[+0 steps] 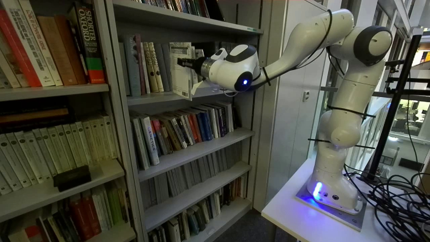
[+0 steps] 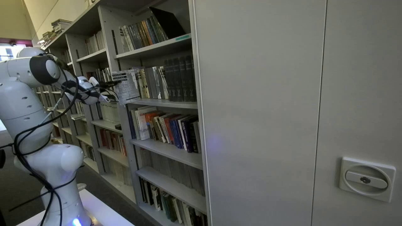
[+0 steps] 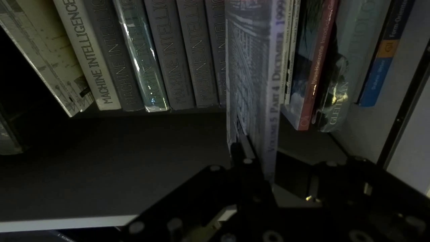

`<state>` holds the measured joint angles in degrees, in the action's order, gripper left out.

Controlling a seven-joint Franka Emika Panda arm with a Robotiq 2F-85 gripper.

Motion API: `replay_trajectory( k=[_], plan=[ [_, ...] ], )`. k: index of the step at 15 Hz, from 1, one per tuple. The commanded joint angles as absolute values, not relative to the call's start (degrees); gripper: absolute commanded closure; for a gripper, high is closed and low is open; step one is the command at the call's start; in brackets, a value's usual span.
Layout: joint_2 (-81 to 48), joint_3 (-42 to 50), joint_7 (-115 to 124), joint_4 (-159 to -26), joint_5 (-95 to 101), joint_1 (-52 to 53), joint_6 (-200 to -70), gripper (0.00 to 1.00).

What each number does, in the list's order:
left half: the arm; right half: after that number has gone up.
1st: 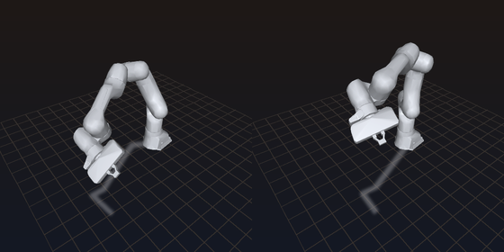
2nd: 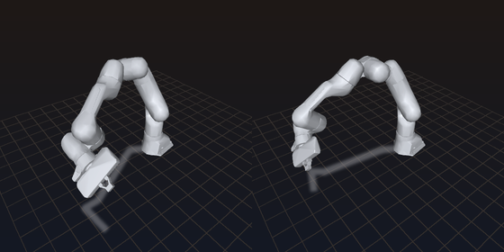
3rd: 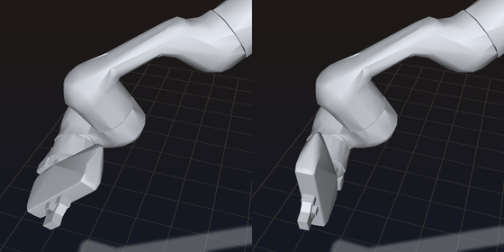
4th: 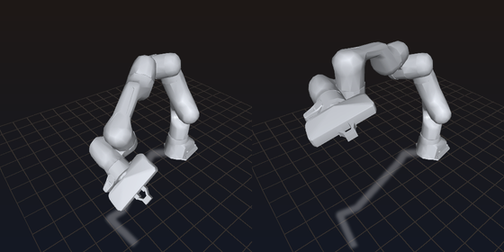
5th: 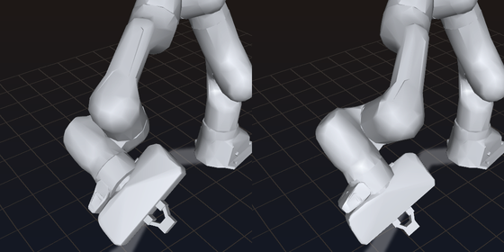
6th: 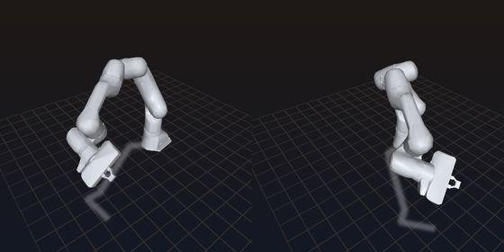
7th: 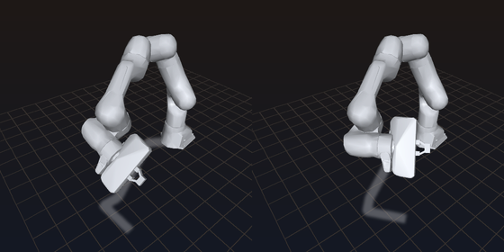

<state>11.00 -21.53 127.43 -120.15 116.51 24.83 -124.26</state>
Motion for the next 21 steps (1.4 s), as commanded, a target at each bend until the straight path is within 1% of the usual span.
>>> replay_trajectory(
  k=[1, 21],
  plan=[
    [8.98, -22.14, 124.54, -116.17, 116.22, 24.7, -123.89, 0.98],
    [5.55, -24.46, 123.39, -109.21, 116.63, 25.08, -123.47, 0.98]
  ],
)
